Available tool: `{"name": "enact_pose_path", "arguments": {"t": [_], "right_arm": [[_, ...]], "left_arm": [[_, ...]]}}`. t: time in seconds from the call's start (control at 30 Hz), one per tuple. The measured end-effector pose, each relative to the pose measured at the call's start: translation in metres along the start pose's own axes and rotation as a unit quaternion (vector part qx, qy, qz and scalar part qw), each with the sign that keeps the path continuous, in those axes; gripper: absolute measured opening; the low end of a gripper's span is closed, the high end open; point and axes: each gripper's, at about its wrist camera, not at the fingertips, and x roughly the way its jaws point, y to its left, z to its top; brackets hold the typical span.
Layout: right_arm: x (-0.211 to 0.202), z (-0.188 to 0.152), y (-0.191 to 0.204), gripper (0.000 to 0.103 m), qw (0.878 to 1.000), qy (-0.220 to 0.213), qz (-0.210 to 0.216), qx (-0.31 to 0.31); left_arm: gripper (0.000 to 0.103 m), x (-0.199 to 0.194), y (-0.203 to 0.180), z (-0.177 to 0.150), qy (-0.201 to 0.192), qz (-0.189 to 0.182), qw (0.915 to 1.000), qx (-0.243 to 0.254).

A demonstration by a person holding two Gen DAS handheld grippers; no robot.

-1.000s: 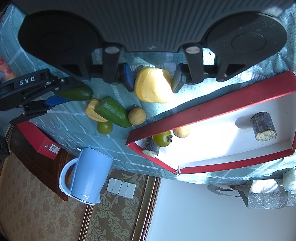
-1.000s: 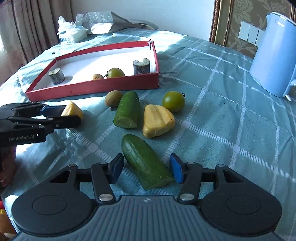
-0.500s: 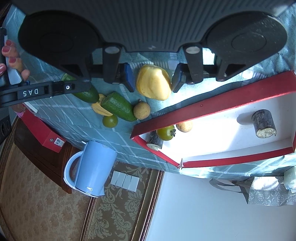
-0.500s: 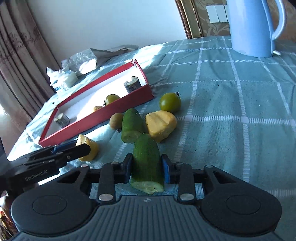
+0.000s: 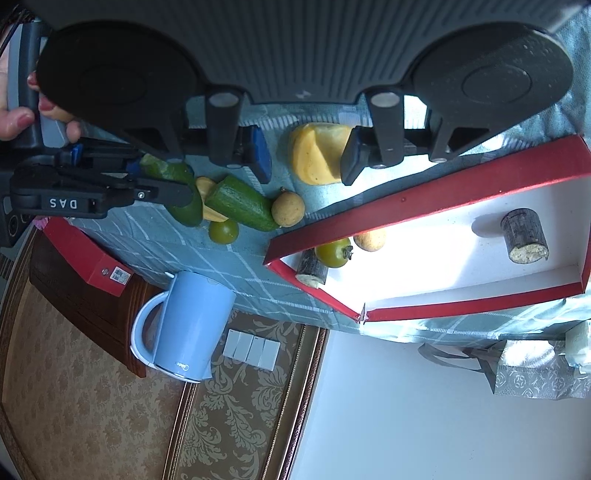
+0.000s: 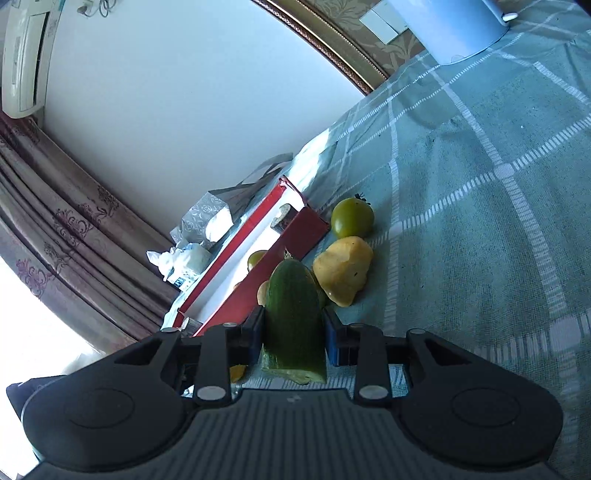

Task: Organize fruits
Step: 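Carry the yellow piece into the tray and open the left gripper while the right gripper holds the cucumber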

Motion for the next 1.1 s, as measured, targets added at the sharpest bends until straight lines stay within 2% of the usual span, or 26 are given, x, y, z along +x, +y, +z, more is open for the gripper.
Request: {"name": "enact_pose_path", "arguments": {"t": [0.03,0.07,0.1,0.2,0.23,0.27,0.3,0.33,0.37,0.4,0.43,0.53,0.6,0.8,0.93,1.1], "right_arm": [[-0.001,0.000,0.000,0.032,1.000,-0.004,0.004,-0.004],[-0.001,0.000,0.001,0.032,1.000,-0.005,0.001,-0.006],[0.000,0.000,0.003,0.032,1.000,-0.003,-0.010,-0.011],[0.004,-0.002,0.010,0.032,0.999,0.003,-0.033,-0.036],[0.005,-0.003,0.012,0.032,0.998,0.004,-0.036,-0.044],[0.005,-0.004,0.014,0.032,0.998,0.004,-0.036,-0.050],[0.005,-0.005,0.015,0.032,0.998,0.005,-0.036,-0.054],[0.005,-0.006,0.015,0.032,0.998,0.004,-0.036,-0.056],[0.004,-0.007,0.016,0.032,0.998,0.002,-0.039,-0.059],[0.002,-0.008,0.016,0.032,0.997,0.000,-0.041,-0.061],[0.002,-0.009,0.016,0.032,0.997,-0.002,-0.041,-0.063],[-0.001,-0.010,0.017,0.032,0.997,-0.007,-0.041,-0.067],[-0.002,-0.011,0.017,0.032,0.997,-0.010,-0.043,-0.067],[-0.003,-0.011,0.019,0.032,0.996,-0.014,-0.048,-0.069],[-0.003,-0.011,0.019,0.032,0.996,-0.013,-0.049,-0.069],[-0.003,-0.012,0.019,0.032,0.996,-0.015,-0.052,-0.068]], "left_arm": [[0.051,0.000,-0.001,0.000,0.001,-0.003,1.0000,0.004],[0.071,0.001,-0.003,-0.001,0.005,0.000,0.9999,0.009],[0.083,0.001,-0.005,-0.001,0.004,0.012,0.9998,0.014],[0.084,0.001,-0.007,-0.002,0.006,0.040,0.9991,0.014],[0.084,0.004,-0.005,-0.002,0.016,0.043,0.9989,0.010],[0.080,0.008,-0.004,-0.002,0.026,0.046,0.9986,0.005],[0.072,0.012,-0.004,-0.002,0.036,0.051,0.9981,0.004],[0.070,0.014,-0.006,-0.001,0.042,0.055,0.9976,0.009],[0.063,0.015,-0.010,-0.002,0.042,0.060,0.9971,0.020],[0.047,0.016,-0.013,-0.002,0.045,0.060,0.9968,0.030],[0.041,0.017,-0.017,-0.003,0.046,0.066,0.9959,0.040],[0.039,0.016,-0.018,-0.004,0.042,0.067,0.9958,0.047],[0.039,0.009,-0.013,-0.004,0.023,0.049,0.9982,0.026],[0.039,-0.015,-0.008,0.005,-0.048,0.042,0.9979,0.009],[0.039,-0.018,0.005,0.020,-0.067,0.056,0.9962,-0.001],[0.039,-0.006,0.030,0.042,-0.065,0.092,0.9935,-0.019]]}}
